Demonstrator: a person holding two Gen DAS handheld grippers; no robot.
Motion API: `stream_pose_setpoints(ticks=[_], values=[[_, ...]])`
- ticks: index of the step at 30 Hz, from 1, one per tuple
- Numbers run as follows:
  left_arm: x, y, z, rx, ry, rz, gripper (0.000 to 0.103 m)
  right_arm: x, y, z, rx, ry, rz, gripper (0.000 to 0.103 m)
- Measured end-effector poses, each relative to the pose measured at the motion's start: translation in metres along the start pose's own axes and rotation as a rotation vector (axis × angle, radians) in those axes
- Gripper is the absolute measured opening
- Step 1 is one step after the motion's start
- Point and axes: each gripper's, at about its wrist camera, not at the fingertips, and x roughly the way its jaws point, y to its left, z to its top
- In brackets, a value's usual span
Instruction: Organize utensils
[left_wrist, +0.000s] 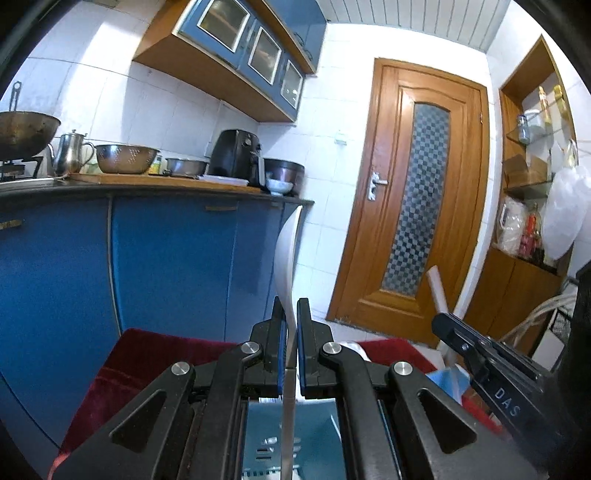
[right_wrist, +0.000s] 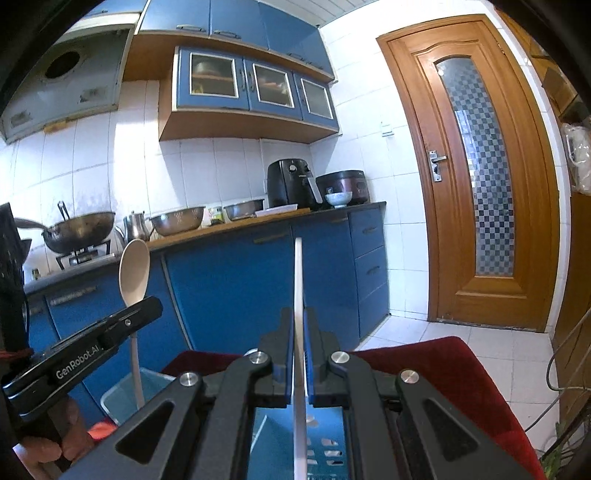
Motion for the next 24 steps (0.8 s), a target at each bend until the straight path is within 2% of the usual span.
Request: stream_pose_setpoints(ticks=[9,11,12,13,24], values=[[-0.002,-0.006,-0.020,0.017,0.046,-0.021,0.005,-0.008,-0.002,-0.007,0.002,0.024,0.000,0.007],[-0.005,-0.008,-0.021,0.017,0.052,-0.027,0.016,-0.010,-0.004,-0.007,0.008,0.027,0.005,0.007],[-0.007,-0.009,-0.022,0.017,0.051,-0.030,0.025,-0.012,-0.004,-0.007,0.010,0.027,0.007,0.009],[-0.010,-0.009,-0.023,0.019,0.047,-0.032,0.029,-0.014,-0.004,-0.007,0.012,0.025,0.008,0.011],[-0.028,-0.009,-0.017,0.012,0.068,-0.029,0.029,-0.037,-0.010,0.000,0.015,0.056,-0.004,0.016]])
